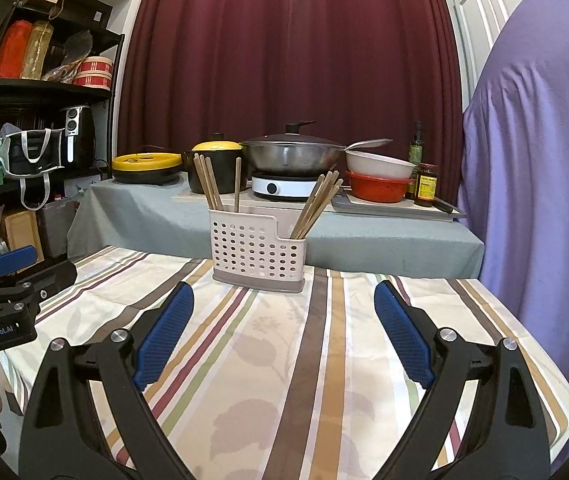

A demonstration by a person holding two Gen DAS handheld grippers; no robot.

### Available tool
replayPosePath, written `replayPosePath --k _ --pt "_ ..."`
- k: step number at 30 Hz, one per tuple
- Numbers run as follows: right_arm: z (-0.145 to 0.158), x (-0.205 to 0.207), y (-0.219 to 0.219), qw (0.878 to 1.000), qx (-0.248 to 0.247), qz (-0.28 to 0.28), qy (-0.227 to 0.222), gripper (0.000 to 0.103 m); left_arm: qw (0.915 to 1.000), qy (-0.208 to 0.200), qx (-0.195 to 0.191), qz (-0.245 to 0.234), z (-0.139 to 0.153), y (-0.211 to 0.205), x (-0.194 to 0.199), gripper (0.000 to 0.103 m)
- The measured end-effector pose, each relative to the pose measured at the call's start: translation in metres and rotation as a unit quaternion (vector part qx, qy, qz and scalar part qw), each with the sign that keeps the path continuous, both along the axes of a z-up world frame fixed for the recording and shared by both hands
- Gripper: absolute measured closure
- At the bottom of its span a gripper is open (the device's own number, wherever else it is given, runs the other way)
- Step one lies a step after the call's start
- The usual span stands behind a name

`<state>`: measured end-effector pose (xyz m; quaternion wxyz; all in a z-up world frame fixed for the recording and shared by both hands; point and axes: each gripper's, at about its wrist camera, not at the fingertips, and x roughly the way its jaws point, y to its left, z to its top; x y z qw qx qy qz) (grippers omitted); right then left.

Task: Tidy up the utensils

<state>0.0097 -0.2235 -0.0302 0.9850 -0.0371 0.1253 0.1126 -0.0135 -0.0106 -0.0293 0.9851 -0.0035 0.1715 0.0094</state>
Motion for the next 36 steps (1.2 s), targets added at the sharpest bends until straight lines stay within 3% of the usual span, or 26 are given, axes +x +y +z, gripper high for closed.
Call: replayPosePath --k 36 --pt "0.0023 -0.0045 0.0007 1.0 -0.005 0.001 -0.006 0.013 0.9999 -0.014 -0.007 0.001 0.001 -0.0002 -0.0066 0.021"
